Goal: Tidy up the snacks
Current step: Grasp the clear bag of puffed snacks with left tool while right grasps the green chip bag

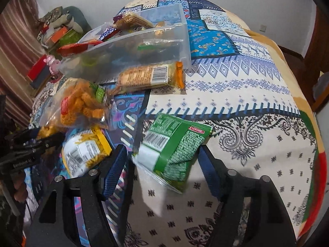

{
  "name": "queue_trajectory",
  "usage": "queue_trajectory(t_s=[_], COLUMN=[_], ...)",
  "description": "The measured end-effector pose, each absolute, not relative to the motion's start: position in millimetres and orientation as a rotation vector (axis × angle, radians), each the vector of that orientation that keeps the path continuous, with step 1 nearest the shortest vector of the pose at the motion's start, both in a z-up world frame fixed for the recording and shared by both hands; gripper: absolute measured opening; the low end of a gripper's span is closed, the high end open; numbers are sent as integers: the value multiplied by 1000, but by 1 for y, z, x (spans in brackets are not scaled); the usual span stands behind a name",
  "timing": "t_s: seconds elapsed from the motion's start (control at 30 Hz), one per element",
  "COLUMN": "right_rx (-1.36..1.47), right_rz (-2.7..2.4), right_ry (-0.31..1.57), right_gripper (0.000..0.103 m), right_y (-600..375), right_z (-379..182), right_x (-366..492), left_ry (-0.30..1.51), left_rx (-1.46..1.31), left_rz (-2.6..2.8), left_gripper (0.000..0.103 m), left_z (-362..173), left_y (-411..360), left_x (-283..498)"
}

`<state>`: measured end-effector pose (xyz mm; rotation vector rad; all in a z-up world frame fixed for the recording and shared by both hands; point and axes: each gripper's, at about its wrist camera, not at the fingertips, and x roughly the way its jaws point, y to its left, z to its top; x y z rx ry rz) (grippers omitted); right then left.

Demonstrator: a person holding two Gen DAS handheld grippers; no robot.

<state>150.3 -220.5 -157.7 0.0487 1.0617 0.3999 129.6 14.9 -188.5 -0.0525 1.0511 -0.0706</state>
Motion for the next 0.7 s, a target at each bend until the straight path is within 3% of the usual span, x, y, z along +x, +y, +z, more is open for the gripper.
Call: queue_trajectory(t_s=[0.07,0.13,0.2,0.7], right_rx=[65,57,31,55], right_rz=[397,393,394,418], right_ry=[1055,1048,1045,976], right_gripper=[67,52,45,41], right_y=[-221,-220,-219,-227], right_z=[-158,-157,-157,-125], right_x=[151,152,150,144], left_ry=[1039,1034,1032,914], left_rx=[-26,-17,-13,-46], left_rz=[-65,-65,-64,-59], left_gripper=[46,46,45,45], left_z=[-186,-186,-184,-126], left_y=[12,10,10,22], left_x=[128,126,125,115])
